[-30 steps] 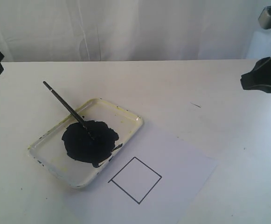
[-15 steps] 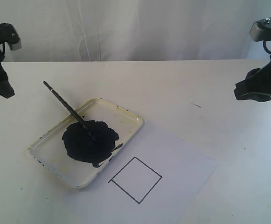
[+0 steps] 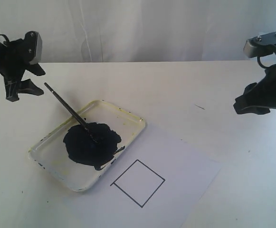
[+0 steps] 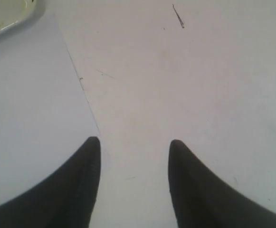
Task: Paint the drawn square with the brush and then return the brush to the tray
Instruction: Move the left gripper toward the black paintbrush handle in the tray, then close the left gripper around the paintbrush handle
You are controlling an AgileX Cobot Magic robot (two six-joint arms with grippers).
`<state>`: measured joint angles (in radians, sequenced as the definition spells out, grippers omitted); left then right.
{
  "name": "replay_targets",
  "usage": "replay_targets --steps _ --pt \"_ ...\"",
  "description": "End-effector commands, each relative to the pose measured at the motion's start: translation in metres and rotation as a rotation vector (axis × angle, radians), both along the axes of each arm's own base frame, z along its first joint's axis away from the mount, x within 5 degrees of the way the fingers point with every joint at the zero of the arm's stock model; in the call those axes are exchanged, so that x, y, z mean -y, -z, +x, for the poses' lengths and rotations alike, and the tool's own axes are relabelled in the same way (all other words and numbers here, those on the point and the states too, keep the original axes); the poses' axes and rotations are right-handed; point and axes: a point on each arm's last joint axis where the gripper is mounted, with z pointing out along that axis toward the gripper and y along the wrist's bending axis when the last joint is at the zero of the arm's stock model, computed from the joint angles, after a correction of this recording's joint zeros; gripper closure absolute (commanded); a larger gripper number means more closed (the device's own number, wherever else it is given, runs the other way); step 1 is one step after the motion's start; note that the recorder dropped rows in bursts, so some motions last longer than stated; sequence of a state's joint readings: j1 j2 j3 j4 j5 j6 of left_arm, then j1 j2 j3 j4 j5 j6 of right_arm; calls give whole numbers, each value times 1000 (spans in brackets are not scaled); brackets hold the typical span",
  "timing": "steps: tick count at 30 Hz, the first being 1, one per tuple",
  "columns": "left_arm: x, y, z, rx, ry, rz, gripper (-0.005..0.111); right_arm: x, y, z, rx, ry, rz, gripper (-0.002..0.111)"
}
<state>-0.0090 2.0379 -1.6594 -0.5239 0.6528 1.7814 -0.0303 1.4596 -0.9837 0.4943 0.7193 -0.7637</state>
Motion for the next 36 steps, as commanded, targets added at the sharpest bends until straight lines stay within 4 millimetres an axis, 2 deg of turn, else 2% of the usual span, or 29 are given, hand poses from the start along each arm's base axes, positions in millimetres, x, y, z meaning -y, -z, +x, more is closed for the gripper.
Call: replay_targets --steps 1,7,10,14,18,24,29,31,36 --pt "6 11 4 24 85 -14 44 0 -1 3 20 -15 -9 65" --pt "16 18 13 86 95 -80 45 0 3 5 9 -13 -11 65" --pt "32 23 12 87 123 -70 46 0 6 6 -2 -14 -11 65" --pt "49 26 20 172 91 -26 48 0 12 8 -26 -16 -9 65" --pt "51 27 20 172 77 -30 48 0 14 9 -34 -16 -9 65" --pt "49 24 26 184 -36 -69 48 0 14 10 -28 -14 -12 65" --pt "50 26 23 118 -66 -119 48 1 14 11 -16 -8 -15 65" --pt "50 26 23 110 -82 -130 44 1 14 10 -20 -10 -14 65" --pt "48 4 29 77 -252 -246 26 1 14 11 -18 -9 -15 65"
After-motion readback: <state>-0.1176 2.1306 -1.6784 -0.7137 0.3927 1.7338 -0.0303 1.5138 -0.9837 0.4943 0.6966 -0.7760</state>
